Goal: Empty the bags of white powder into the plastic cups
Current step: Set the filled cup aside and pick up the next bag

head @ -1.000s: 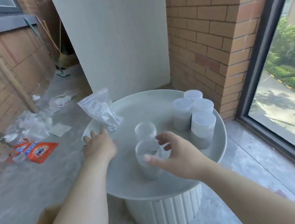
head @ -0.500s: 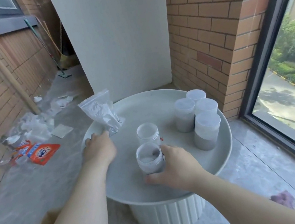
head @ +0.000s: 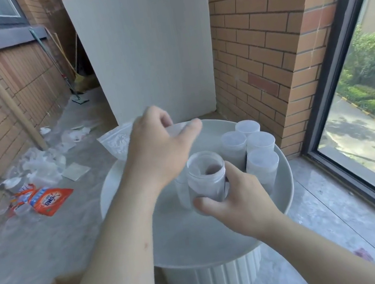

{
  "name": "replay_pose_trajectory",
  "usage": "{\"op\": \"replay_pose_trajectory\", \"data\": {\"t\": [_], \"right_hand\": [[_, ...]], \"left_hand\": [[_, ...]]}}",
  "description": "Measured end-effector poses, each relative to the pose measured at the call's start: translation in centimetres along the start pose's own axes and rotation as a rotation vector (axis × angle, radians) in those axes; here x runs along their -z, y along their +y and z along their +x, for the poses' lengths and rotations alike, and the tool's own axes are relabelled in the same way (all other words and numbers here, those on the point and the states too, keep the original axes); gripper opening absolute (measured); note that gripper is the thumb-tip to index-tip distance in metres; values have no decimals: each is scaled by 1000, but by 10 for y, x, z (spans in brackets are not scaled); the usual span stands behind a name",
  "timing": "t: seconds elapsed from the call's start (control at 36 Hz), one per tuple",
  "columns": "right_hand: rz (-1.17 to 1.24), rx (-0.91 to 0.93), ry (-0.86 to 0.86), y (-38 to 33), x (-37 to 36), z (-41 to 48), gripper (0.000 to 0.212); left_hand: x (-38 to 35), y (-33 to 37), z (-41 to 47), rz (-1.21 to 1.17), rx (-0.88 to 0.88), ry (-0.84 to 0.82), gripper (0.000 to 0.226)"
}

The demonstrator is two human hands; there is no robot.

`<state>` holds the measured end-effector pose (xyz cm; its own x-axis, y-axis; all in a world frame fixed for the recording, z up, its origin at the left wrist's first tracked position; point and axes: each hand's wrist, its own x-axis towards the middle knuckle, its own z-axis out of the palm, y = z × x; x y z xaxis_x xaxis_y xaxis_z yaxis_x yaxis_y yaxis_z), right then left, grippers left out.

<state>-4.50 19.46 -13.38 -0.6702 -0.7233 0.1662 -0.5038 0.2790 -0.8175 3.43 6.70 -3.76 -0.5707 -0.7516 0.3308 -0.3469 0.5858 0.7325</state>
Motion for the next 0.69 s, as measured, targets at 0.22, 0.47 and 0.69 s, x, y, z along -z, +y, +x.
{"op": "replay_pose_trajectory", "data": {"t": [0.22, 0.47, 0.69], "right_hand": [[82, 83, 71, 5, 2, -1, 29], [57, 206, 174, 7, -1, 4, 37], [11, 249, 160, 14, -8, 5, 59]], "left_hand": [[-11, 13, -16, 173, -150, -225, 44], [-14, 11, -17, 394, -235, -237, 42], [-27, 6, -18, 685, -102, -245, 50]]}}
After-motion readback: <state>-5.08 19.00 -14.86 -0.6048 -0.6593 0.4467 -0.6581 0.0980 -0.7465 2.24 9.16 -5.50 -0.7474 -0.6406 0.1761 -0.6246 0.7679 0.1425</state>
